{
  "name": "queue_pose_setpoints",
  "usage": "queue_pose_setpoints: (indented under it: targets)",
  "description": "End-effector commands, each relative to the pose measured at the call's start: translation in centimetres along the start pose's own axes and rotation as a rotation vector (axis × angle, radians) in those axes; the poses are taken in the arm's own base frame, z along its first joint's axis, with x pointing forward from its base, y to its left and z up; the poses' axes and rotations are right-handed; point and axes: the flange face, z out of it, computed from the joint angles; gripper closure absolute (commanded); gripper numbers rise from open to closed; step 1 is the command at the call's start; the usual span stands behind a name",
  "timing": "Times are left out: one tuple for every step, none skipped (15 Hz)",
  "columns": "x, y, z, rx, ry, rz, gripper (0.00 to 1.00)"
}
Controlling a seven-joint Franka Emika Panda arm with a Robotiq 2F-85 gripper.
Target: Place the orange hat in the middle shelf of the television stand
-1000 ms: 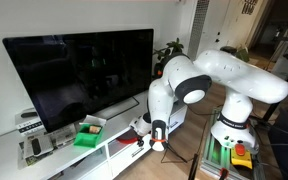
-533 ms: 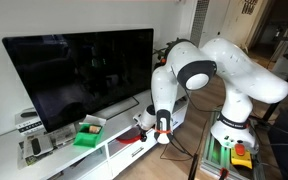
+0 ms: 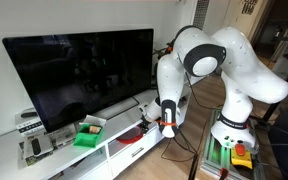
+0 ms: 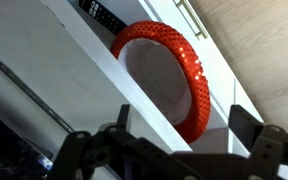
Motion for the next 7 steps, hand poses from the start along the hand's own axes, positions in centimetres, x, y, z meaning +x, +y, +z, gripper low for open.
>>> queue_pose_setpoints:
  targets:
    - [-0.4,1.0,-3.4,-0.046,0.021,0.059,0.00]
    - [-0.1,0.8,-1.2,-0.026,0.012,0.036,0.00]
    - [-0.1,0.9,-1.8,-0.034,0.015,0.046,0.00]
    - [-0.1,0.9,-2.1,-0.036,0.017,0.050,0.00]
    - [-0.2,0.9,-2.3,-0.036,0.017,0.050,0.00]
    - [-0.2,0.8,-2.4,-0.036,0.017,0.050,0.00]
    - [-0.2,0.8,-2.4,-0.037,0.017,0.050,0.00]
